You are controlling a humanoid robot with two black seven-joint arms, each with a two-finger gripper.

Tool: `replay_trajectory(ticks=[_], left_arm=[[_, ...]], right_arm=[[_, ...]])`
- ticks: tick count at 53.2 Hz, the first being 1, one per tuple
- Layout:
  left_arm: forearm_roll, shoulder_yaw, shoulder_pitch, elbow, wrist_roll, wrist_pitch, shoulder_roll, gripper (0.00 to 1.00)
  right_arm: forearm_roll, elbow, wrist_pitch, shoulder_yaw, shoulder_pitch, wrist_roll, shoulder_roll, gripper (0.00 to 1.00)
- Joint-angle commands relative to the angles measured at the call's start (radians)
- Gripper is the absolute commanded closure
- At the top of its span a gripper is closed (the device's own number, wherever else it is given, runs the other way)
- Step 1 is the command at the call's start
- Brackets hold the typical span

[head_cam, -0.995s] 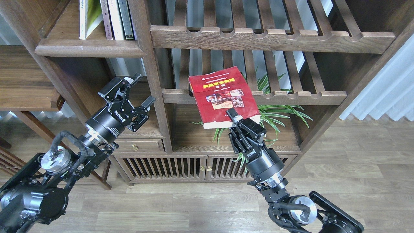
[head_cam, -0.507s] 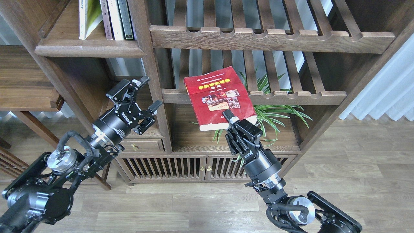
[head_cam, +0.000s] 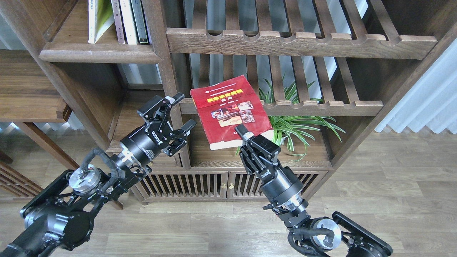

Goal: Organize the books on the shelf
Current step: 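Lower the maroon book with the right gripper toward the left gripper, then grasp the red book's upper edge with the left gripper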

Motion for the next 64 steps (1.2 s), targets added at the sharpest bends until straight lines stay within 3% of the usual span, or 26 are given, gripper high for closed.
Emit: replay_trajectory(ticks=[1, 51, 64], left_arm=[[0.001, 0.017, -0.010, 0.001, 0.000, 0.001, -0.002, 0.10], [0.015, 0.036, -0.027, -0.002, 0.000, -0.002, -0.043, 0.10], [0.013, 0.033, -0.028, -0.008, 0.000, -0.005, -0.040, 0.14]], right_arm=[[-0.008, -0.002, 0.000, -0.003, 0.001, 0.000, 0.016, 0.97], [-0.031, -0.012, 0.000, -0.026, -0.002, 0.000, 0.027, 0.97], [-0.026, -0.014, 0.000, -0.012, -0.001, 0.002, 0.019, 0.97]])
